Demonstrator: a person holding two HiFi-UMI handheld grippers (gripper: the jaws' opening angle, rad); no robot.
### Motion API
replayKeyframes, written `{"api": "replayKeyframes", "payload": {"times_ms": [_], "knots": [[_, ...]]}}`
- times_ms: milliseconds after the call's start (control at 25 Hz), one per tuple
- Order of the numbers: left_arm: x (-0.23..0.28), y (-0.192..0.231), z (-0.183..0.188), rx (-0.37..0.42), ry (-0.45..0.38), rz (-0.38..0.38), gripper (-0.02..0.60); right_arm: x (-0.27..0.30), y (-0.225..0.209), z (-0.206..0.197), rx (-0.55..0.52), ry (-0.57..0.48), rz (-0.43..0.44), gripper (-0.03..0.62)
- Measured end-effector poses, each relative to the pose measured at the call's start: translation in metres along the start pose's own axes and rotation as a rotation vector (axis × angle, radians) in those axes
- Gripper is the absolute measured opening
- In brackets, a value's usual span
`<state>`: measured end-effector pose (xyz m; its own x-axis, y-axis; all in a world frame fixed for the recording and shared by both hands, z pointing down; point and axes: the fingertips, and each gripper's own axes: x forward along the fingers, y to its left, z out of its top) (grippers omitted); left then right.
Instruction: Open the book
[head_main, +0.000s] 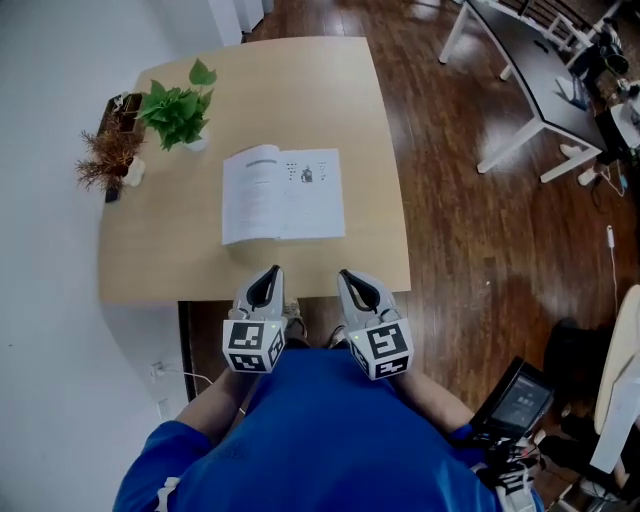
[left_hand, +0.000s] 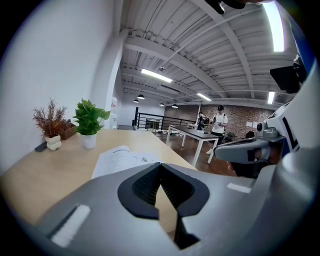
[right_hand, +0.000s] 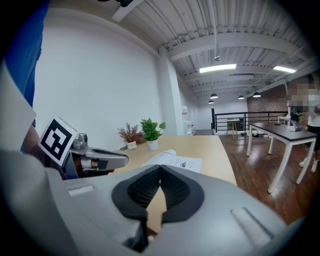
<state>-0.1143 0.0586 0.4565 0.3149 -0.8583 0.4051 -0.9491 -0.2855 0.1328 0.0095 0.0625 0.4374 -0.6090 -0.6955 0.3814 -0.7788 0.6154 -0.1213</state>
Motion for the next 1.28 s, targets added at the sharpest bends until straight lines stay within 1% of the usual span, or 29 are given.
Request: {"api": "replayKeyframes", "payload": {"times_ms": [240, 440, 680, 880, 1040, 1280], "knots": [[-0.035, -0.034, -0.010, 0.007, -0.030, 0.026, 0.008, -0.036, 0.012, -0.011, -0.020, -0.023, 0.043, 0.003], [-0.057, -0.057, -0.021, -0.002, -0.031, 0.046, 0.008, -0.060, 0.016, -0.023, -0.005, -0.025, 0.072, 0.003], [-0.072, -0.073, -0.023, 0.030, -0.047, 0.030, 0.008, -0.075, 0.021, -0.033, -0.008, -0.030, 0.066, 0.003], [-0.079, -0.077, -0.018, 0.053, -0.070, 0.000, 0.008, -0.076, 0.029, -0.023, -0.008, -0.039, 0.045, 0.003], [-0.086, -0.069, -0.020, 0.058, -0.066, -0.031, 0.008, -0.073, 0.042, -0.021, -0.010, -0.039, 0.022, 0.003], [-0.095, -0.055, -0.023, 0.061, -0.056, -0.056, 0.008, -0.067, 0.065, -0.021, -0.018, -0.024, 0.032, 0.003]]}}
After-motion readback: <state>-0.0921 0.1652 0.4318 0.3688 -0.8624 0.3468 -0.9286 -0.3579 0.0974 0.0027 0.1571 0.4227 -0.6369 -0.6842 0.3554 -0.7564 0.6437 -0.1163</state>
